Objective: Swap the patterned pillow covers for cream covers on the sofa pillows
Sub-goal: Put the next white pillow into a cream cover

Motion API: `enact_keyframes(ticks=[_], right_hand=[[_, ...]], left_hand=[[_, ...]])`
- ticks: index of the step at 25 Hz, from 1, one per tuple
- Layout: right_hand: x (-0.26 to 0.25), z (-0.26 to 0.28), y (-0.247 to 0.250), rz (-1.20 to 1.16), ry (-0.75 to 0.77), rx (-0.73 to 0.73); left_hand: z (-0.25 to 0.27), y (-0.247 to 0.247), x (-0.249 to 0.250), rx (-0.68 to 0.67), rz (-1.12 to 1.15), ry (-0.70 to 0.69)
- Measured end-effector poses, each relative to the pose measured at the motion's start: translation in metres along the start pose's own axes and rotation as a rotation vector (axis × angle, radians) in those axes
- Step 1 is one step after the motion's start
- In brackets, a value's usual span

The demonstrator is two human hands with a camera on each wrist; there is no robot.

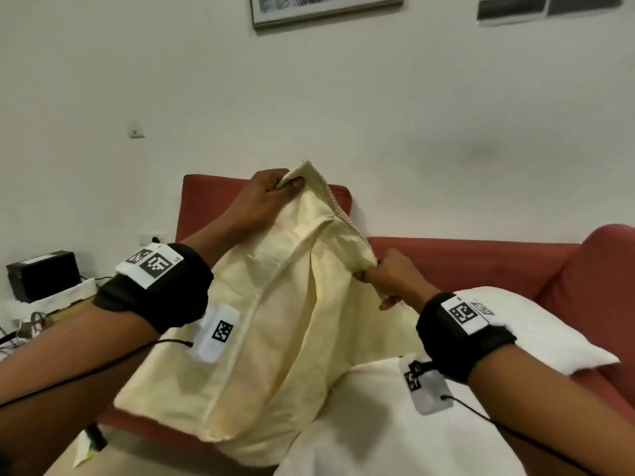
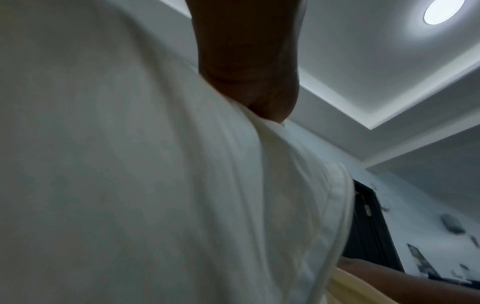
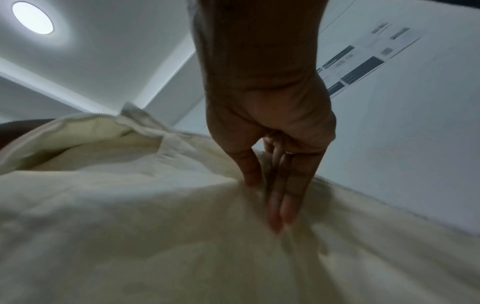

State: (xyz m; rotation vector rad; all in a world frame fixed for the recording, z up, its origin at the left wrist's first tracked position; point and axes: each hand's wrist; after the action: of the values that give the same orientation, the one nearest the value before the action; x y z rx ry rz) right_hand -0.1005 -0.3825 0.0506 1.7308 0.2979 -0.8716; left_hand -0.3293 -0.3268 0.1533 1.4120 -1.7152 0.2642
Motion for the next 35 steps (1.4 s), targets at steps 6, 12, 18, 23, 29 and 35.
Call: enact_keyframes(ticks=[6,12,18,23,29,35], right_hand=[[-0.014,-0.036,0.074,-0.155,0.126,0.636],[-0.072,-0.137,0.034,0.284,0.457,0.21],[0.03,-0.159,-0.09,0.475,0.281,-0.527],[0.102,-0.107,-0.113,0.562,0.32,-0.576],[0.169,-0.041,-0.071,0.421,0.231,-0.297],[0.194,-0.043,-0.063,0.718,0.013,-0.753]], left_hand=[[-0.001,-0.027,-0.009,0.128,0.375,0.127],[0.027,-0.13,-0.116,0.445,0.781,0.503],[0.083,-0.192,-0.196,0.288,0.907,0.983],[0.092,-0.191,-0.248,0.25,0.841,1.117],[0.078,-0.181,-0.272,0.344,0.81,0.997],[0.072,-0.181,-0.278,0.54,0.655,0.965]])
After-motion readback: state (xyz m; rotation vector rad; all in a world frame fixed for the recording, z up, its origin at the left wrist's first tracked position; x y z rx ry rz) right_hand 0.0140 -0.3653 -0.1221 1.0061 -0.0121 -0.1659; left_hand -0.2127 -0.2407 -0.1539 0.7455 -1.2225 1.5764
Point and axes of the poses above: each hand's wrist, its own z-axis away from the middle knuckle, its own y-axis out of the back of the hand, x = y × z, and after that the axes turned 13 degrees about z, right-handed
